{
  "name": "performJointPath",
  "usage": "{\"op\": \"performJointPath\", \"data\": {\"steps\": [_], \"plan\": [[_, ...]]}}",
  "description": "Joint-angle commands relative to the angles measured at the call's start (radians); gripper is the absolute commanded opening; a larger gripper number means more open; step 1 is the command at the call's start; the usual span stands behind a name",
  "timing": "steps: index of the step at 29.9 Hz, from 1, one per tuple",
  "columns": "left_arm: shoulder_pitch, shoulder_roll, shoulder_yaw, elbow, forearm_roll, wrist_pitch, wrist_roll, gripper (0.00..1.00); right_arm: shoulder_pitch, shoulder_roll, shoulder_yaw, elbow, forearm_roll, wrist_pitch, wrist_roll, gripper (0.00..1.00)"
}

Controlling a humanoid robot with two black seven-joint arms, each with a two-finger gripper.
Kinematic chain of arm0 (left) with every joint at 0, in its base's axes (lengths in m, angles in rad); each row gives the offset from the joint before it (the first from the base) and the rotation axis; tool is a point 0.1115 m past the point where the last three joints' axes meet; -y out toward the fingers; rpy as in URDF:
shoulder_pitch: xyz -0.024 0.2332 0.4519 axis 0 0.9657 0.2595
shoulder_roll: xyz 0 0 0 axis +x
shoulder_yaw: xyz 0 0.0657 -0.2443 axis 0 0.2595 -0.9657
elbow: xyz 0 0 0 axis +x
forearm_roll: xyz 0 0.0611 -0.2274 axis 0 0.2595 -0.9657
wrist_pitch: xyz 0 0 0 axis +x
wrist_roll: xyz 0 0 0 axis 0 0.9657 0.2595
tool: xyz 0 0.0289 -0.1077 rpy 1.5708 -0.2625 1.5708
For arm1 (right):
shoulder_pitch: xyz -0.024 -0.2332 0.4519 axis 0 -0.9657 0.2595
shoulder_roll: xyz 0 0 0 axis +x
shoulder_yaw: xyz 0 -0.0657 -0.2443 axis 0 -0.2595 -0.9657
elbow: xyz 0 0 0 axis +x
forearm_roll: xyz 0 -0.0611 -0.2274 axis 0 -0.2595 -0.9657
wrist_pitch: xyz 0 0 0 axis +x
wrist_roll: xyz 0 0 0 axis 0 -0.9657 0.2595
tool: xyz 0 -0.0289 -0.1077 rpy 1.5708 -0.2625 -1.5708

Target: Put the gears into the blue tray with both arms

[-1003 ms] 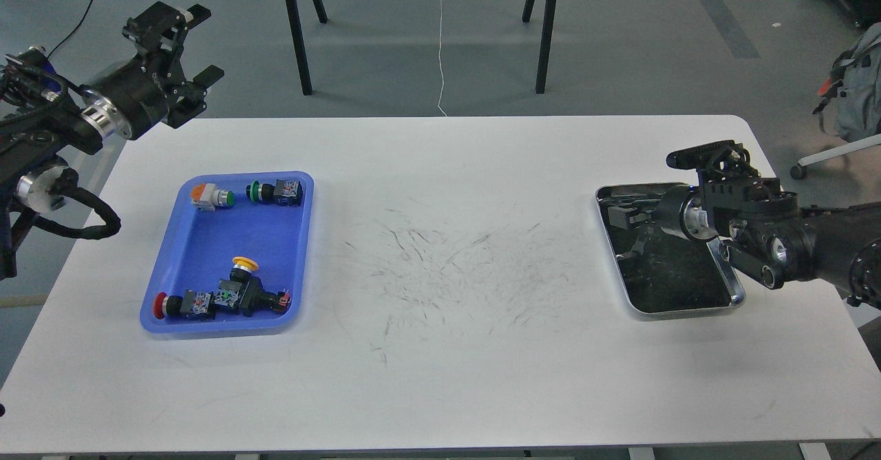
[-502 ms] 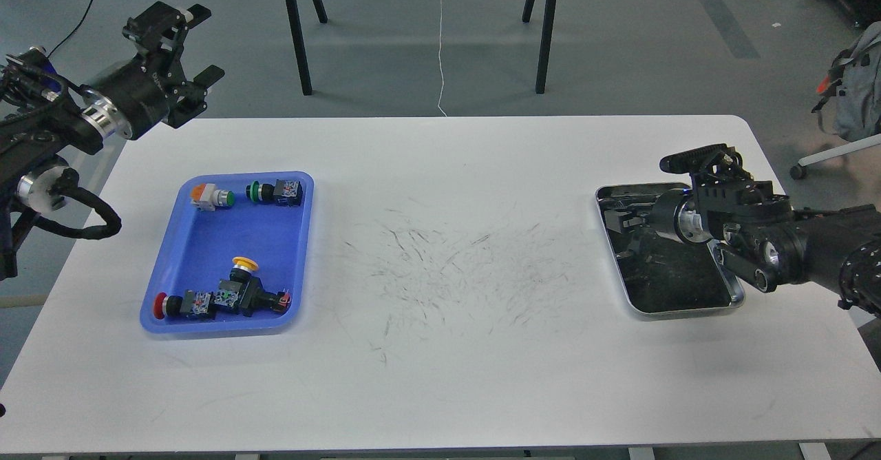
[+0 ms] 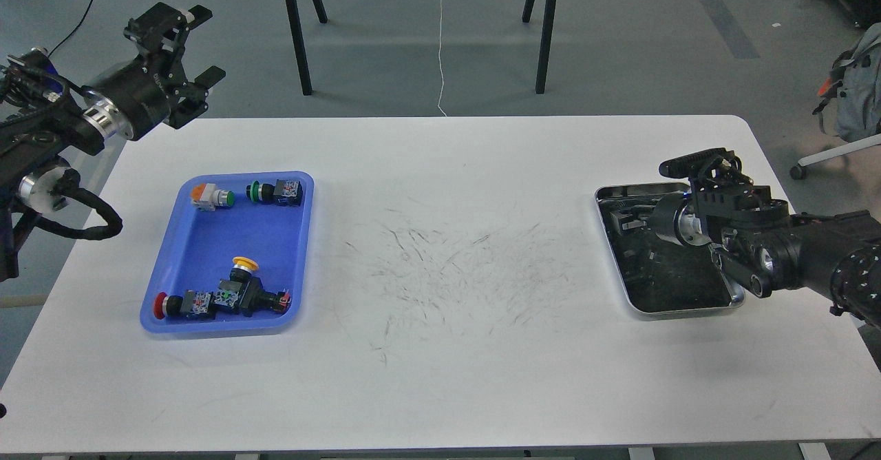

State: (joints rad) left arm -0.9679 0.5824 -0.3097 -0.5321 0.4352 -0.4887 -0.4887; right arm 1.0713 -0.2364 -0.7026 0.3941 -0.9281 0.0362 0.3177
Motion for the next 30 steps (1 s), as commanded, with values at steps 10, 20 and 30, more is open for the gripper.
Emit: {"op": "performJointPath", "data": {"steps": [10,20,30], "plan": [[0.002,0.002,0.001,0.0,0.0,0.0,0.0,1.0,-0.004,0.0,-0.005,-0.001,0.0,0.001,0.015,0.2],[0.002,0.002,0.001,0.0,0.0,0.0,0.0,1.0,0.004,0.0,-0.003,0.0,0.002,0.001,0.03,0.1],[0.005,0.001,0.003,0.001,0.002,0.0,0.0,1.0,0.01,-0.003,0.0,-0.001,0.003,-0.001,0.035,0.08]]}}
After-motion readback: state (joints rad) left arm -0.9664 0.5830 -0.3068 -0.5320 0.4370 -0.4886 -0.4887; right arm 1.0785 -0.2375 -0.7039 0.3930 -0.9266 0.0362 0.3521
